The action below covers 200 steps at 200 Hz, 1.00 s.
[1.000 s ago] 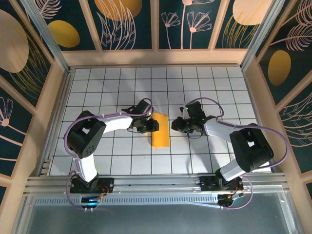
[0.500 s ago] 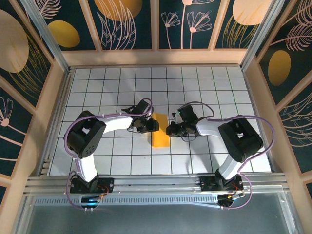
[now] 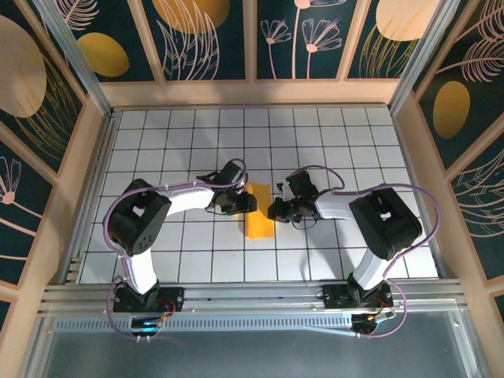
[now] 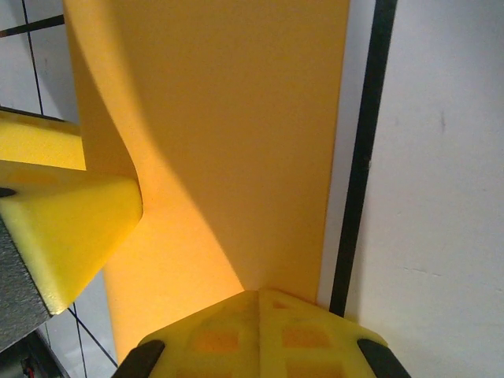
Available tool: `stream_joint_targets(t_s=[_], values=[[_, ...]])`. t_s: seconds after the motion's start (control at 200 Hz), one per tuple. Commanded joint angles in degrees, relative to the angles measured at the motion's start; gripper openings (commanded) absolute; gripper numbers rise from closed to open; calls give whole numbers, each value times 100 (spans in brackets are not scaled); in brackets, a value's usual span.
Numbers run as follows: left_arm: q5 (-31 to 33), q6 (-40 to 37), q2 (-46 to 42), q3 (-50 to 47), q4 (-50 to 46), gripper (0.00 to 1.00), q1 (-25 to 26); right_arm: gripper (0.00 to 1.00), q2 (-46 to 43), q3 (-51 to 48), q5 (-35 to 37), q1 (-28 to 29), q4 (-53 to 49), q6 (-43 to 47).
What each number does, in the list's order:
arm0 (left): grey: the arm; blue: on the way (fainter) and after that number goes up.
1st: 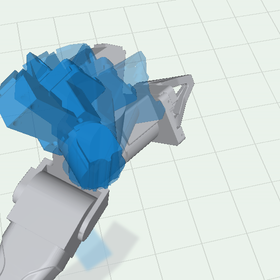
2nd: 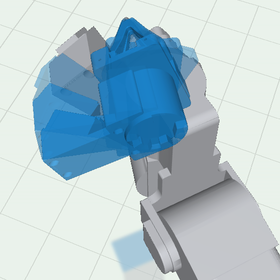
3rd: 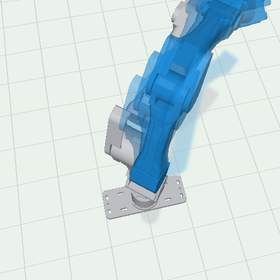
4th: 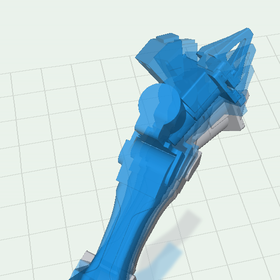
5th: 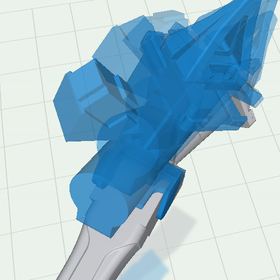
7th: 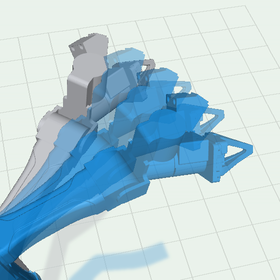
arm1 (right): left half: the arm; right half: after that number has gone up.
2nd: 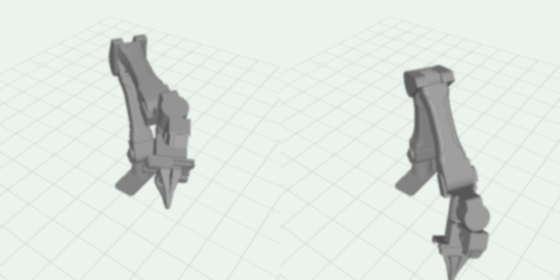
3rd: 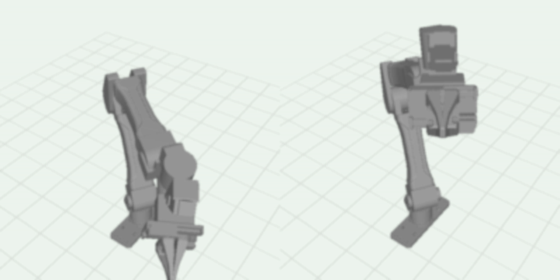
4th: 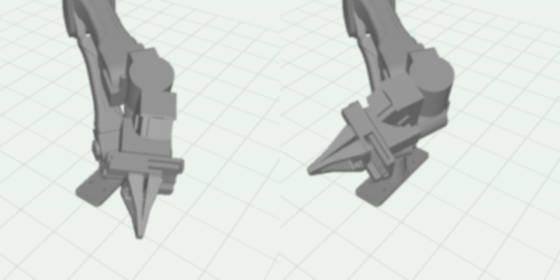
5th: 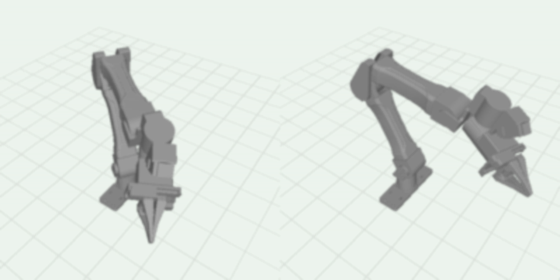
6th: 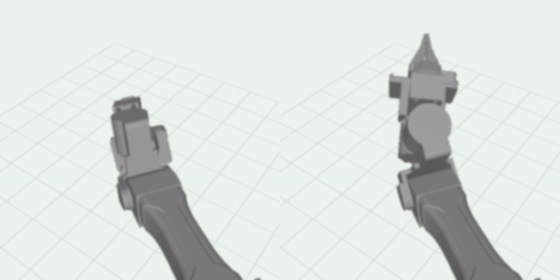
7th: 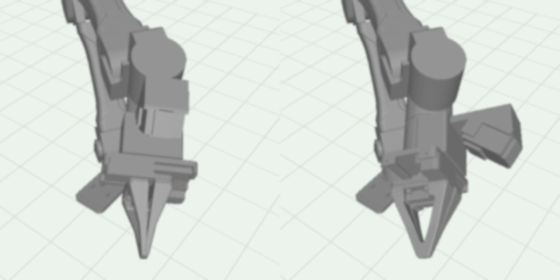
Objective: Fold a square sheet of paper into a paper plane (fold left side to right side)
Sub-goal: Hold the square sheet of paper at the center of the table, then first fold the square sheet of paper in half at the center of the table.
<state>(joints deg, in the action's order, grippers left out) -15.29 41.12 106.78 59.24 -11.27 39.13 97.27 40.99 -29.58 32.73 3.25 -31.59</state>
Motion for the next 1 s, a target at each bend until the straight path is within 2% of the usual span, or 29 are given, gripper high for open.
stream_joint_targets(t_s=[0.0, 0.4, 0.5, 0.566, 0.651, 0.756, 0.851, 0.996], values=[[441, -135, 569, -290, 646, 47, 188, 0, 281, -54, 428, 32, -361, 118], [1300, -168, -824, -164, 12, 63, 162, 0, 373, -43, 695, 27, -640, 189], [1162, -209, -1379, -314, 322, 63, 164, 0, 384, -47, 707, 22, -641, 197], [825, -179, -1585, -540, 669, 56, 162, 0, 388, -46, 715, 24, -641, 200], [274, -140, -1652, -695, 1133, 40, 160, 0, 391, -51, 726, 24, -638, 197], [-379, -31, -1515, -825, 1678, 24, 160, 0, 415, -48, 751, 18, -650, 204], [-587, 60, -1357, -939, 1985, 16, 165, 0, 427, -48, 767, 23, -669, 215], [-781, 99, -1050, -1060, 2282, 10, 165, 0, 445, -56, 770, 21, -681, 224]])
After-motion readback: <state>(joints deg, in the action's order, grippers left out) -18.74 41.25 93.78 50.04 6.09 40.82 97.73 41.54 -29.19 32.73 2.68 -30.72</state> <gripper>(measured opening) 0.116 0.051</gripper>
